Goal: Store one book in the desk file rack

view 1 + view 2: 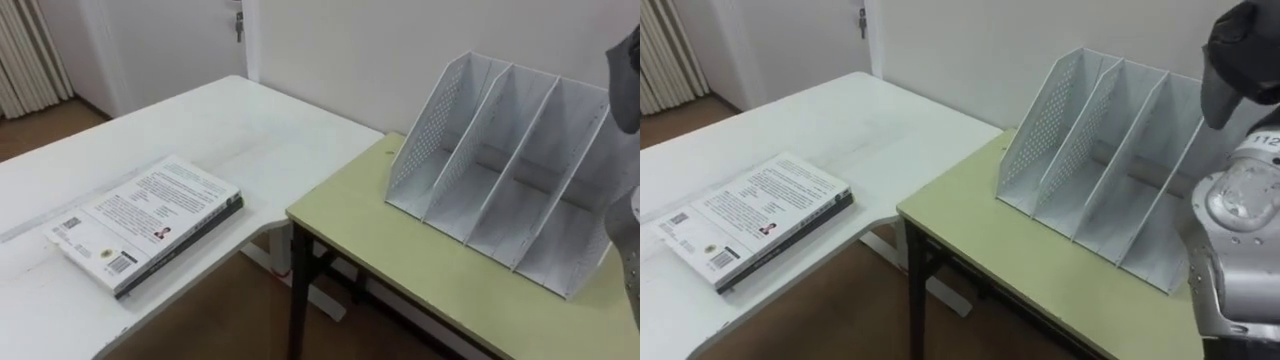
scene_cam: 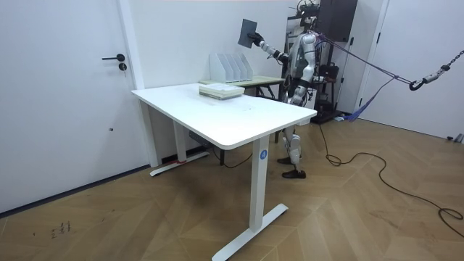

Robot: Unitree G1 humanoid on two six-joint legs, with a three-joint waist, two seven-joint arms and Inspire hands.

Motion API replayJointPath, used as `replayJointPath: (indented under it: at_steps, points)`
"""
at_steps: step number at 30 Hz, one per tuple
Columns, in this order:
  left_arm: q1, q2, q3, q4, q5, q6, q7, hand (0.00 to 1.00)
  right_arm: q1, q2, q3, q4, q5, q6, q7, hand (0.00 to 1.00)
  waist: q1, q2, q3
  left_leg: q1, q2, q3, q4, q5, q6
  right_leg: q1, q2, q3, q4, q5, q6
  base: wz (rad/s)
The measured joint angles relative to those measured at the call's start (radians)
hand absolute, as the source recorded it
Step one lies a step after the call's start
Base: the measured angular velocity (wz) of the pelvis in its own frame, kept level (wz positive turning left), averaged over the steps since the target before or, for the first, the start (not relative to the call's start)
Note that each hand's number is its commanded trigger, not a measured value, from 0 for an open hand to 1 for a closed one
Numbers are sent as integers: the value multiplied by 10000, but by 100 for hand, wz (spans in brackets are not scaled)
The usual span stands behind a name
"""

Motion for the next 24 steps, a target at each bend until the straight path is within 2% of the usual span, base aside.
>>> replayJointPath:
  at_steps: [8,15,21,24]
  points:
    - [-19,-5,72,5,4,124,9,0,-3,-15,-37,386,14,17,-155,100,107,-7,5,11,-3,-121,-15,6,-11,15,-12,-123,1,-3,-6,1]
    - [-29,-12,308,-7,8,178,8,0,-4,-22,-35,1319,58,18,394,100,217,-108,60,-28,-40,-140,-1,19,-7,-14,-48,-134,0,-3,-8,0]
    - [-31,-6,434,20,4,185,28,0,-4,-30,-22,1524,428,33,597,100,217,-92,43,-227,-69,-170,-19,42,19,-306,-70,-105,163,-5,-2,-4]
    - [-30,-6,433,19,0,209,86,0,-109,-39,2,1555,469,71,592,100,202,-91,42,-251,-85,-386,-32,42,19,-295,-63,-129,179,-4,-3,0]
